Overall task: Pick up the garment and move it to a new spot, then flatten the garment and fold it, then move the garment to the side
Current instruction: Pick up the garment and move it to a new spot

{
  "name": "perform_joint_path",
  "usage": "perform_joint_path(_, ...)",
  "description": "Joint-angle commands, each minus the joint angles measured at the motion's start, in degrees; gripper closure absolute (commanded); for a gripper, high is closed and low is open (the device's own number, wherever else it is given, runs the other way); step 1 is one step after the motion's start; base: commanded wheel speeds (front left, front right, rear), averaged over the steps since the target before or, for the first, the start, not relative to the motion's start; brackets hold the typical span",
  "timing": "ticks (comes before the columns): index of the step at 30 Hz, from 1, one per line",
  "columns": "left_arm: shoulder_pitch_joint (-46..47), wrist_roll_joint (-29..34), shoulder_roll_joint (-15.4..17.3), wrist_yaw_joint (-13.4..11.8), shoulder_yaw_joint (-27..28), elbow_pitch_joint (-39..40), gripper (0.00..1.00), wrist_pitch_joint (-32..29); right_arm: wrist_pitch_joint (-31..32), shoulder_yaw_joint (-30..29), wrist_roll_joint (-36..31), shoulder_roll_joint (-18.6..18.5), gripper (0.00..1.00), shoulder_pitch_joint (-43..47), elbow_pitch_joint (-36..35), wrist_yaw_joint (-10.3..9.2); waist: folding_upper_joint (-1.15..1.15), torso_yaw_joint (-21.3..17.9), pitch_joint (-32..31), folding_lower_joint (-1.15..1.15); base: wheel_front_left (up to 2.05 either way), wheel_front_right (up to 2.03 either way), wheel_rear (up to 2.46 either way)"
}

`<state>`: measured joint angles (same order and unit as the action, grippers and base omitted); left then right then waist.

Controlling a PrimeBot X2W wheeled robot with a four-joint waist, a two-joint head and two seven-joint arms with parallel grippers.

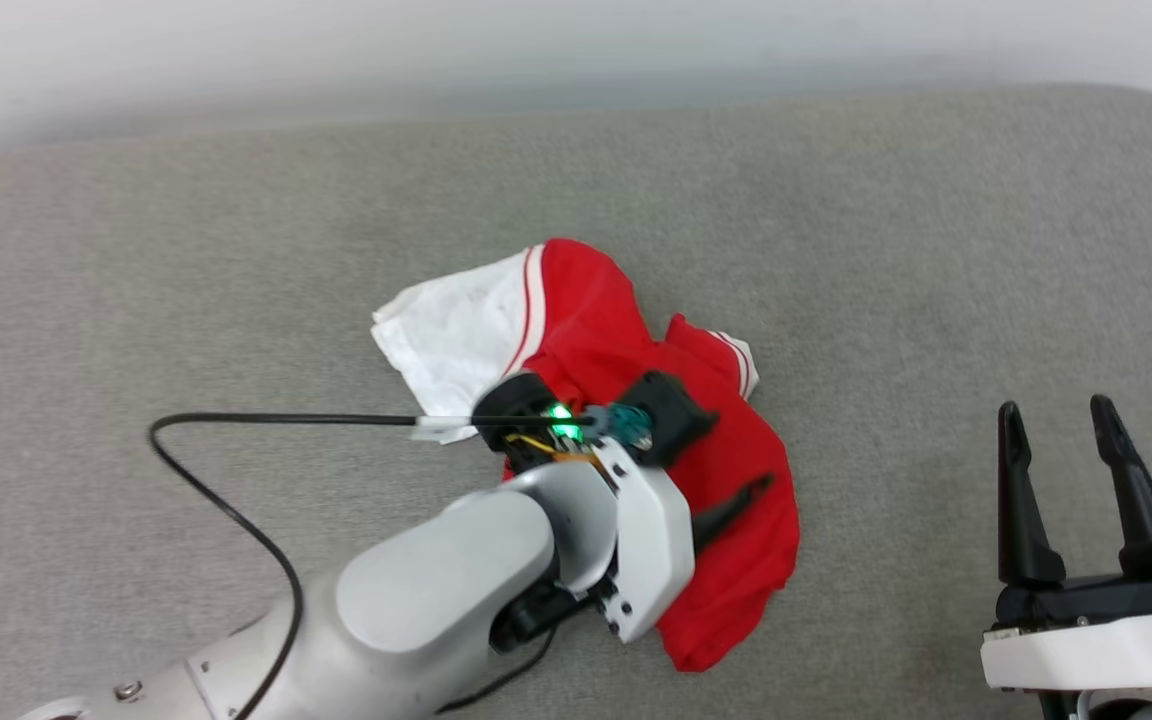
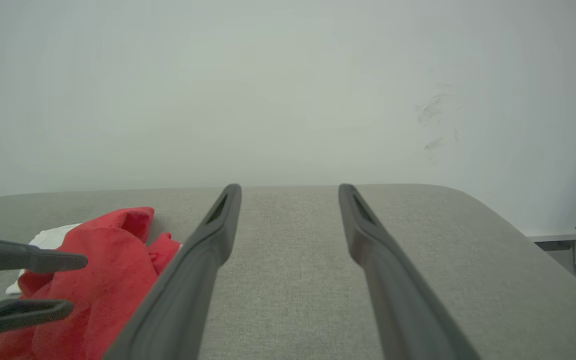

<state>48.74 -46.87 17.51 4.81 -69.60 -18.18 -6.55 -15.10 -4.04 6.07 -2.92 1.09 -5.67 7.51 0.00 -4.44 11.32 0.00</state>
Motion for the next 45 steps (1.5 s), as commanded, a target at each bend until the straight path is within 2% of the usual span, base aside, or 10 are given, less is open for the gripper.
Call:
perform_joint_path(1,0.44,0.42,0.12,-0.59,0.53,-0.01,0.00,1.01,-0.10,0.02,-0.30,0.08,0.00,0.49,0.07,-0.04,0.00,1.08,-1.24,0.00,0.00,0.00,0.00)
perform_joint_path(6,-1.21,3.35,1.81,-7.36,4.70,0.22,0.00,10.09,-0.10,-0.11,-0.38,0.08,0.00,1.50,0.29,-0.04,0.00,2.50,-3.05,0.00,0.00,0.00,0.00)
perform_joint_path(11,-4.46,7.35,4.30,-17.23,9.22,-1.12,0.00,19.51,-0.10,-0.06,-0.57,0.07,0.00,1.98,0.29,-0.04,0.00,3.44,-3.87,0.00,0.00,0.00,0.00)
perform_joint_path(15,-8.95,8.74,5.35,-23.76,14.73,-0.66,0.00,21.62,-0.11,-0.07,-0.59,0.08,0.00,2.47,0.21,-0.04,0.00,3.93,-4.30,0.00,0.00,0.00,0.00)
perform_joint_path(18,-13.87,12.04,5.52,-27.57,21.46,3.30,0.00,21.83,-0.10,0.05,-0.58,0.07,0.00,2.54,0.27,-0.04,0.00,4.10,-4.41,0.00,0.00,0.00,0.00)
perform_joint_path(22,-22.34,17.39,5.53,-30.22,30.46,8.32,0.00,21.75,-0.10,0.09,-0.44,0.07,0.00,2.65,0.38,-0.04,0.00,4.11,-4.83,0.00,0.00,0.00,0.00)
perform_joint_path(24,-26.44,19.81,4.68,-30.59,34.85,10.39,0.00,21.75,-0.11,-0.08,-0.36,0.08,0.00,2.94,0.44,-0.04,0.00,4.16,-5.14,0.00,0.00,0.00,0.00)
perform_joint_path(27,-32.15,23.21,3.23,-29.58,40.61,12.62,0.00,21.75,-0.10,-0.30,-0.25,0.08,0.00,3.26,0.55,-0.04,0.00,4.28,-5.70,0.00,0.00,0.00,0.00)
perform_joint_path(35,-42.06,29.86,-2.05,-22.19,50.59,14.56,0.00,21.76,-0.10,-0.89,1.26,0.08,0.00,4.77,1.49,-0.04,0.00,4.44,-7.22,0.00,0.00,0.00,0.00)
perform_joint_path(45,-49.15,35.69,-7.72,-14.34,57.98,13.13,0.00,21.77,-0.10,-0.85,3.08,0.08,0.00,7.55,2.15,-0.04,0.00,3.92,-9.33,0.00,0.00,0.00,0.00)
